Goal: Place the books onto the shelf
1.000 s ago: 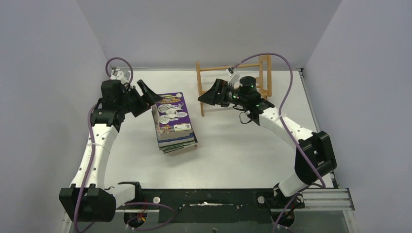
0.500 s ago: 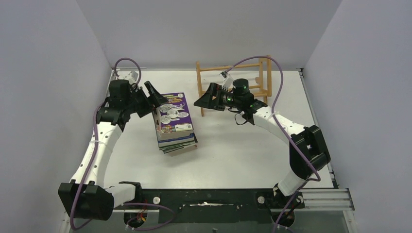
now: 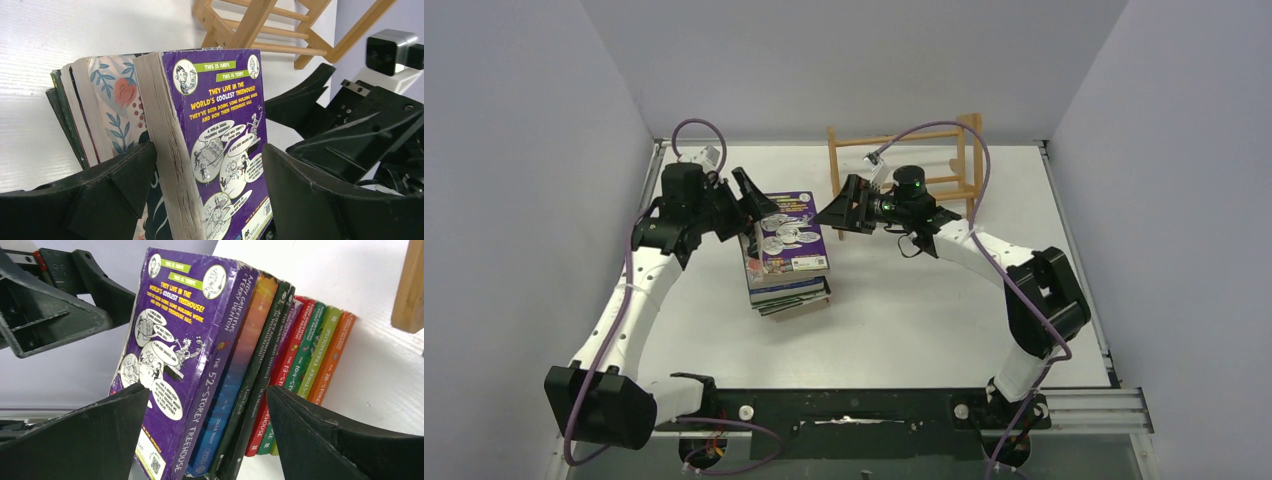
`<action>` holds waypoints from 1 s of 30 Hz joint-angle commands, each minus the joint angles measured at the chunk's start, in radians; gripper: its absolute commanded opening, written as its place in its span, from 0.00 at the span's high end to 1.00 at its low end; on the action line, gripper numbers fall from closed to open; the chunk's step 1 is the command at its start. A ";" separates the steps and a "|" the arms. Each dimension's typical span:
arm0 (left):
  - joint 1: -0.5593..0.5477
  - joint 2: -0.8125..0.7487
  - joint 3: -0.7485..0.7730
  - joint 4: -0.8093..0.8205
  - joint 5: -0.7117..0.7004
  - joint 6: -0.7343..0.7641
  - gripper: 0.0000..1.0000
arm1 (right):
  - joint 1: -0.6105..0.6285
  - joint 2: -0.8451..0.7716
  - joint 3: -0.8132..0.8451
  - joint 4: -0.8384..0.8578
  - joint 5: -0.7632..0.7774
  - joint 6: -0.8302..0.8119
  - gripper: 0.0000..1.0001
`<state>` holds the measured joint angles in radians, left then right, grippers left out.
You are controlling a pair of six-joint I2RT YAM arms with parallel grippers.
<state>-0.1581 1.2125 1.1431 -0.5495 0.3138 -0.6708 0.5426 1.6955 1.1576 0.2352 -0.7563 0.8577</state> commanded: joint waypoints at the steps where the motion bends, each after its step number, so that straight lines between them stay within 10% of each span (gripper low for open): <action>1: -0.017 0.005 0.007 0.046 -0.002 -0.011 0.23 | 0.015 0.015 0.014 0.114 -0.062 0.057 0.09; 23: -0.071 0.048 -0.015 0.103 0.010 -0.032 0.23 | 0.035 0.101 -0.073 0.483 -0.186 0.326 0.15; 30: -0.098 0.056 -0.023 0.131 0.015 -0.046 0.23 | 0.036 0.111 -0.089 0.554 -0.197 0.372 0.38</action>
<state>-0.2310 1.2556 1.1271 -0.4614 0.3061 -0.6991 0.5697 1.8141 1.0698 0.6422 -0.9195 1.1831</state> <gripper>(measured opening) 0.773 0.663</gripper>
